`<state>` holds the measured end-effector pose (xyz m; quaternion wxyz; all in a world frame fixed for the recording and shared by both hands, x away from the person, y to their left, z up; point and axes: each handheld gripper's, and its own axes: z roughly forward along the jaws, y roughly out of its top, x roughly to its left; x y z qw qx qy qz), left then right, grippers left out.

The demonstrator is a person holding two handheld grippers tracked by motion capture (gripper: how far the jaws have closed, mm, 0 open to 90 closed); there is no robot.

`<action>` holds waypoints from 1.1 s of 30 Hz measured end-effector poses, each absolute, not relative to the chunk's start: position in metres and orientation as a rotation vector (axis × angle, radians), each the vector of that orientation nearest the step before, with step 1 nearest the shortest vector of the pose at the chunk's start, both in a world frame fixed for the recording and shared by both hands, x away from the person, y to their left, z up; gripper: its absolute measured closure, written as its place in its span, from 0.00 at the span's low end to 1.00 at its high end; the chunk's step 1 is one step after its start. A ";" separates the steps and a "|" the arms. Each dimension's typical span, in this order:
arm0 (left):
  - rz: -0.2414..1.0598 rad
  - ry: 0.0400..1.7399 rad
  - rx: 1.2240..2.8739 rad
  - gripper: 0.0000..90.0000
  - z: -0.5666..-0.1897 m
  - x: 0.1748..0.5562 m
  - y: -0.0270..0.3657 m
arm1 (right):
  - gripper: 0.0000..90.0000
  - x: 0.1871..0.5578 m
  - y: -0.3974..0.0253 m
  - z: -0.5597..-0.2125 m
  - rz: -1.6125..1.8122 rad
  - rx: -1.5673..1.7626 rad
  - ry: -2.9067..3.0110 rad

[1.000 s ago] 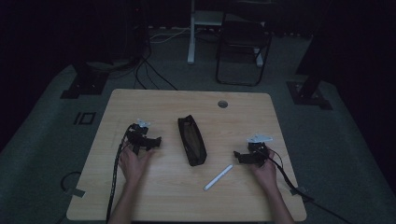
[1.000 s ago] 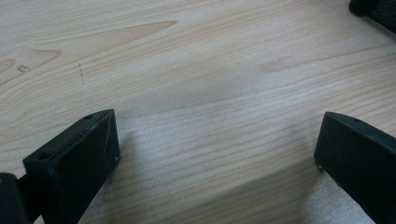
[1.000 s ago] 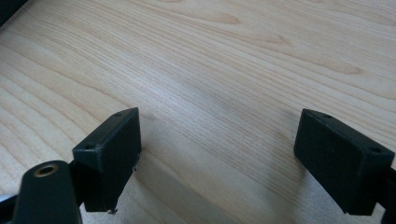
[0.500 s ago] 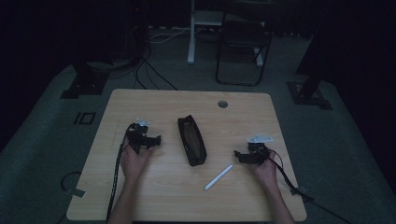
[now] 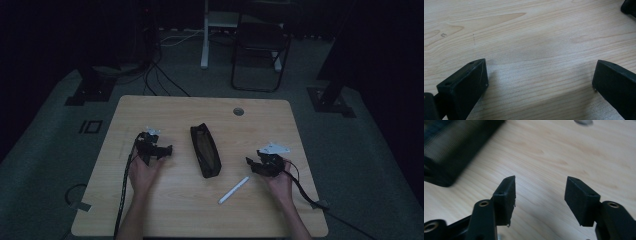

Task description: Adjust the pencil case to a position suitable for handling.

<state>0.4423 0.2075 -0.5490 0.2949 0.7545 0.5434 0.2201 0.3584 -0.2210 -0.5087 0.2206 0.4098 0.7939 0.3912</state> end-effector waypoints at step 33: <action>0.588 1.452 2.006 0.01 -0.549 0.442 0.208 | 0.34 0.356 -0.114 -0.488 1.182 1.016 2.299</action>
